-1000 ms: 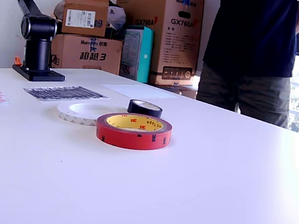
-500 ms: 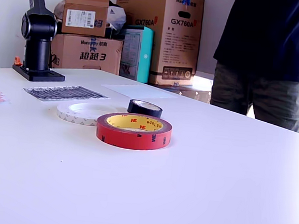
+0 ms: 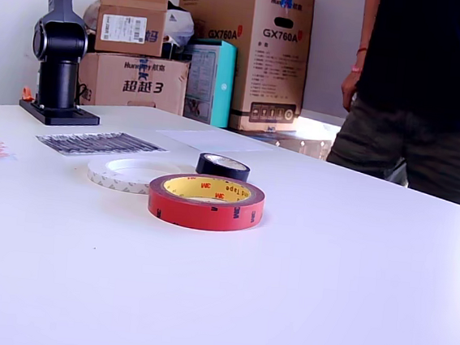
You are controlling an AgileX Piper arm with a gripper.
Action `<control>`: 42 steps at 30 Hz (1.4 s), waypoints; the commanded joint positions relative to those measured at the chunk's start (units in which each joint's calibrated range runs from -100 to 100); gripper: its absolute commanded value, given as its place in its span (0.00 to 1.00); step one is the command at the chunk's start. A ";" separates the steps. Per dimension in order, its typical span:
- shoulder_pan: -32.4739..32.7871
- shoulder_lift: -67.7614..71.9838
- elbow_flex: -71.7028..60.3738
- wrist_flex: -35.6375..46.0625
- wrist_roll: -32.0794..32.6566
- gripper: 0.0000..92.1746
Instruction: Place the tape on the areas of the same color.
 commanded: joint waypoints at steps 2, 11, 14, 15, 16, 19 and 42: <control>0.32 4.88 -15.05 36.39 4.72 0.67; 3.01 16.11 -23.23 53.45 4.72 0.67; 4.51 17.98 -23.23 56.75 4.64 0.67; 4.82 18.54 -23.23 57.52 4.64 0.67; 4.98 18.91 -23.04 58.03 4.64 0.67; 6.01 20.78 -22.41 58.11 4.72 0.67; 4.51 46.32 -52.30 57.35 7.67 0.66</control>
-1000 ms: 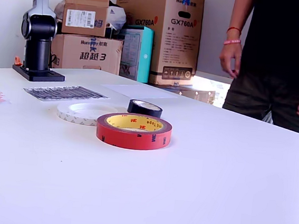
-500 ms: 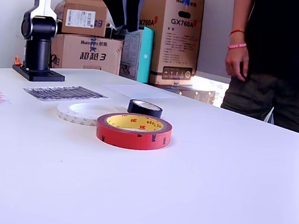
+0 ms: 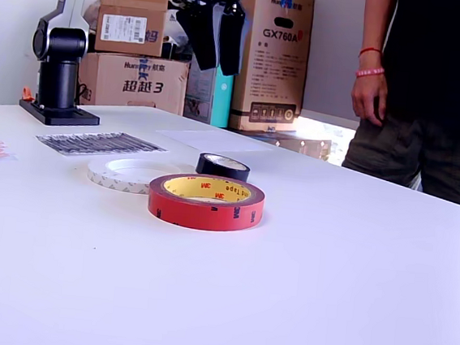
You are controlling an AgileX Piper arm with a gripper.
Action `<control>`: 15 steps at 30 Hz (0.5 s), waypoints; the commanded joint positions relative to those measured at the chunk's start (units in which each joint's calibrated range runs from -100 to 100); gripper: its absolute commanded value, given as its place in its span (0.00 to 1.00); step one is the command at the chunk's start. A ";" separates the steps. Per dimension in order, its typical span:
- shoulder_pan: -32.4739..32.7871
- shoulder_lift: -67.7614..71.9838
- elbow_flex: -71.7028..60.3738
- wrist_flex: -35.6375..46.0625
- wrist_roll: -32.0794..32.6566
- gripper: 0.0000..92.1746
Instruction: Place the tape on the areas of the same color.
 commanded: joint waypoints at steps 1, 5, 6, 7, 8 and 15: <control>-1.12 3.74 -13.05 -0.25 0.34 0.66; -2.07 7.76 -14.32 -0.25 0.09 0.66; -2.31 8.88 -14.32 -0.25 0.01 0.66; -2.54 9.91 -14.32 -0.25 0.01 0.66; -2.54 10.94 -14.32 -0.25 0.01 0.66; -2.31 15.43 -13.59 0.26 0.42 0.66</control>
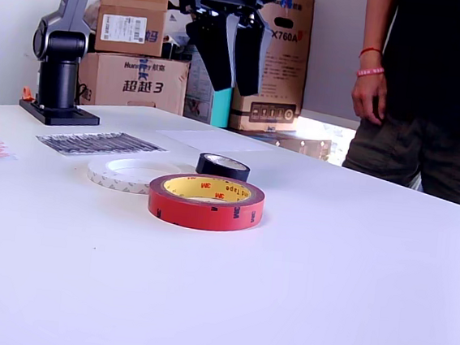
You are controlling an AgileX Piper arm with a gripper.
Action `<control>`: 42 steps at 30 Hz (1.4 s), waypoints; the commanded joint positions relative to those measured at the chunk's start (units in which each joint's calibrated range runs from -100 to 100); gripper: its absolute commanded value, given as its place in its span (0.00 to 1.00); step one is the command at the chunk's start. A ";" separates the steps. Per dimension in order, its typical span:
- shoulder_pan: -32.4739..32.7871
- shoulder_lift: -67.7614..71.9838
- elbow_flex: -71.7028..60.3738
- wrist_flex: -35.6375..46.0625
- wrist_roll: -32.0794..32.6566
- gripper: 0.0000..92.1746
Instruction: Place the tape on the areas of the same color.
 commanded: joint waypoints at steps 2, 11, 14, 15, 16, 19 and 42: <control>0.47 2.32 0.95 0.44 0.23 0.66; 0.87 4.75 1.13 0.61 2.03 0.67; 1.42 5.04 2.32 0.61 2.11 0.67; 1.58 5.04 3.04 0.61 2.11 0.67; 1.58 5.04 3.68 0.61 2.11 0.67; 1.74 5.04 5.50 0.61 2.11 0.67; 3.00 6.44 1.23 0.52 2.11 0.67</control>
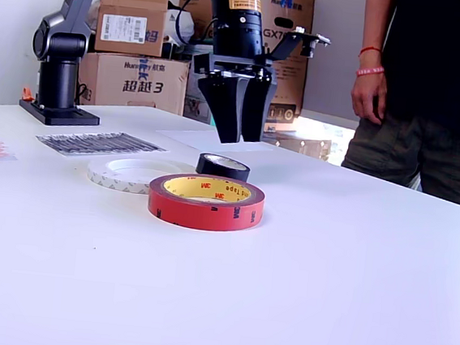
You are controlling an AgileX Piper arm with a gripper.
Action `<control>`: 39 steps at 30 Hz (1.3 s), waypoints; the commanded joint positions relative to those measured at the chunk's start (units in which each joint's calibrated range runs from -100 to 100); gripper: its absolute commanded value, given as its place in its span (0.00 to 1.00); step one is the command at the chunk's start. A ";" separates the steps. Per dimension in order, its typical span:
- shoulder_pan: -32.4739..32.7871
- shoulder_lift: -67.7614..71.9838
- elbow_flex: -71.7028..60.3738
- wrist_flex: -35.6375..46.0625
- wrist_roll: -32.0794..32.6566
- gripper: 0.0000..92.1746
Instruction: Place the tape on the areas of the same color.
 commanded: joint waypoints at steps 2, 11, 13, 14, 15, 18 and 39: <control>-0.17 0.53 -1.19 0.55 -0.52 0.67; -0.88 3.43 -0.64 0.55 -0.52 0.67; -0.95 3.80 -0.82 0.55 -0.52 0.67; -0.95 3.89 -0.82 0.55 -0.52 0.66; -0.95 3.89 -0.82 0.55 -0.43 0.66; -0.95 3.89 -0.64 0.55 -0.43 0.66; -1.43 9.04 -0.10 0.55 -0.35 0.66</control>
